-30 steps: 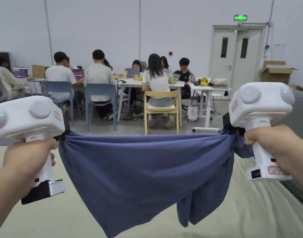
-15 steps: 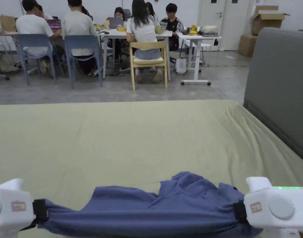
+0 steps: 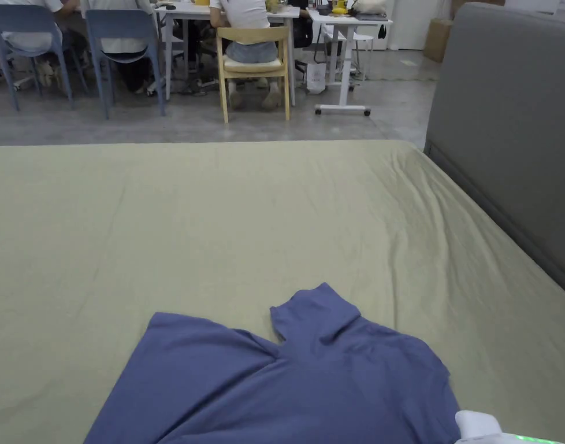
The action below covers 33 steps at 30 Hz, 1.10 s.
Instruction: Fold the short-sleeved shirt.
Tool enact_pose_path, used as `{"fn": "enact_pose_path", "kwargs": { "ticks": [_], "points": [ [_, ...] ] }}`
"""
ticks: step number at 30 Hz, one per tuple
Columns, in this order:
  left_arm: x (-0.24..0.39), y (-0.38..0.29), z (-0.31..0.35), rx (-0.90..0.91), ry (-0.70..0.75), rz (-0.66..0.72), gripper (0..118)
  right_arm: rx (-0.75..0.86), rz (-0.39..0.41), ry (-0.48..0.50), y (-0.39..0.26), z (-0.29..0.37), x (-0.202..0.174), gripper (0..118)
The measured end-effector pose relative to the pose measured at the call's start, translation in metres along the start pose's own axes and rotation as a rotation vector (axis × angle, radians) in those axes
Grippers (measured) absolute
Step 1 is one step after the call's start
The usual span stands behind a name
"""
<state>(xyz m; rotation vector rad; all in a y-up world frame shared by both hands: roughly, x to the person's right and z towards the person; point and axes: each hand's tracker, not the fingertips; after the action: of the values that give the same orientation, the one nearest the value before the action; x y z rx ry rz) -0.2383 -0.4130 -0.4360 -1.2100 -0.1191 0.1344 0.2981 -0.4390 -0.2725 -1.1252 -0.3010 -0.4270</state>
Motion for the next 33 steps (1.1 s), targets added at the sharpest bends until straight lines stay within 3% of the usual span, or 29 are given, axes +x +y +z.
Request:
{"fn": "enact_pose_path", "kwargs": {
  "ticks": [4, 6, 9, 10, 11, 12, 13, 15, 18, 19, 21, 22, 23, 24, 25, 26, 30, 31, 33],
  "points": [
    [0.001, -0.004, -0.008, 0.038, 0.01, 0.001, 0, 0.035, 0.004, -0.011, -0.003, -0.004, -0.004, 22],
    [0.012, -0.005, -0.007, 0.048, 0.069, -0.066, 2, 0.051, 0.038, -0.039, -0.007, -0.004, -0.009, 35],
    [0.018, -0.001, 0.001, 0.044, 0.086, -0.08, 15, 0.069, 0.009, -0.045, -0.005, 0.001, -0.009, 39],
    [0.018, 0.001, 0.017, 0.049, 0.082, -0.048, 57, 0.048, -0.016, -0.008, -0.001, 0.013, -0.01, 48],
    [0.017, 0.0, 0.029, 0.065, 0.042, -0.01, 106, 0.044, -0.015, 0.022, 0.001, 0.027, -0.012, 73],
    [0.019, -0.004, 0.055, 0.172, -0.028, 0.001, 118, 0.066, -0.016, 0.009, 0.001, 0.043, -0.016, 103],
    [0.02, -0.01, 0.075, 0.264, -0.04, 0.031, 118, 0.161, -0.023, 0.013, 0.001, 0.068, -0.021, 118],
    [0.028, -0.025, 0.108, 0.379, -0.035, 0.067, 118, 0.364, 0.033, 0.032, -0.007, 0.107, -0.036, 118],
    [0.049, -0.049, 0.127, 0.385, -0.073, 0.069, 118, 0.411, 0.083, 0.037, -0.02, 0.143, -0.062, 118],
    [0.036, -0.05, 0.103, 0.329, -0.08, 0.052, 118, 0.402, 0.11, 0.029, -0.027, 0.146, -0.071, 118],
    [0.038, -0.067, 0.089, 0.23, 0.019, 0.049, 118, 0.38, 0.182, -0.009, -0.039, 0.14, -0.085, 117],
    [0.038, -0.077, 0.08, 0.205, 0.057, 0.046, 118, 0.388, 0.213, -0.032, -0.048, 0.138, -0.093, 104],
    [0.035, -0.086, 0.08, 0.219, 0.026, 0.037, 113, 0.383, 0.257, -0.025, -0.056, 0.137, -0.1, 77],
    [0.032, -0.094, 0.078, 0.215, -0.002, 0.029, 89, 0.374, 0.293, -0.008, -0.062, 0.136, -0.105, 35],
    [0.03, -0.098, 0.077, 0.212, -0.022, 0.03, 5, 0.35, 0.303, 0.007, -0.066, 0.13, -0.109, 6],
    [0.029, -0.098, 0.072, 0.19, -0.023, 0.023, 0, 0.338, 0.317, 0.01, -0.07, 0.128, -0.112, 6],
    [0.023, -0.092, 0.06, 0.216, 0.072, -0.035, 0, 0.355, 0.371, -0.013, -0.072, 0.124, -0.123, 6],
    [0.027, -0.074, 0.062, 0.232, 0.101, -0.018, 19, 0.353, 0.371, -0.015, -0.07, 0.122, -0.124, 6],
    [0.019, -0.056, 0.053, 0.304, 0.112, 0.025, 118, 0.345, 0.356, -0.008, -0.065, 0.121, -0.122, 6]
  ]
}}
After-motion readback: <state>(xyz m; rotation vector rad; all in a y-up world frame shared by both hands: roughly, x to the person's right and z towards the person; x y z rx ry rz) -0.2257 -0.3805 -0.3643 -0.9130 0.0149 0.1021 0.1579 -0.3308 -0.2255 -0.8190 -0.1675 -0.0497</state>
